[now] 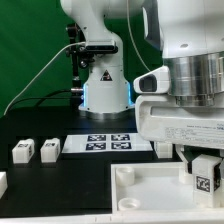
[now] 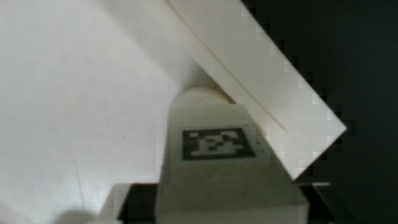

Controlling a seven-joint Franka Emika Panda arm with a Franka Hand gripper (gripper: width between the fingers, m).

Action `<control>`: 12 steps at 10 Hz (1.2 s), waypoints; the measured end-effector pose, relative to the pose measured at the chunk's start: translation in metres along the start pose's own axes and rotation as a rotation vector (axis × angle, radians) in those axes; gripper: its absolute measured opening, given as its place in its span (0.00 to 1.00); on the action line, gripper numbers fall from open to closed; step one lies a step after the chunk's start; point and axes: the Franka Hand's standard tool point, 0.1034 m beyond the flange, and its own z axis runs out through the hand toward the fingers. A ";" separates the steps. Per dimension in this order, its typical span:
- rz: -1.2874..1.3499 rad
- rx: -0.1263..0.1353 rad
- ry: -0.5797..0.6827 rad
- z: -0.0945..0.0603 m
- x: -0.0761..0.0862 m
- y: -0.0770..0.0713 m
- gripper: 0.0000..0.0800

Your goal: Assemble one leg

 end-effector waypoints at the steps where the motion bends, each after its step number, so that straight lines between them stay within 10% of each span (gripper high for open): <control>1: 0.173 -0.006 -0.006 0.001 -0.002 0.000 0.37; 6: 0.922 0.018 -0.022 0.001 -0.004 -0.002 0.37; 8: 0.855 0.017 -0.021 0.002 -0.005 -0.001 0.37; 12: 0.179 0.020 -0.005 0.002 -0.008 -0.002 0.76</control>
Offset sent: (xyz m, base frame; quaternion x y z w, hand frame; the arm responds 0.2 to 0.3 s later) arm 0.0045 -0.0055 -0.0074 0.0083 0.0098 0.3535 0.9353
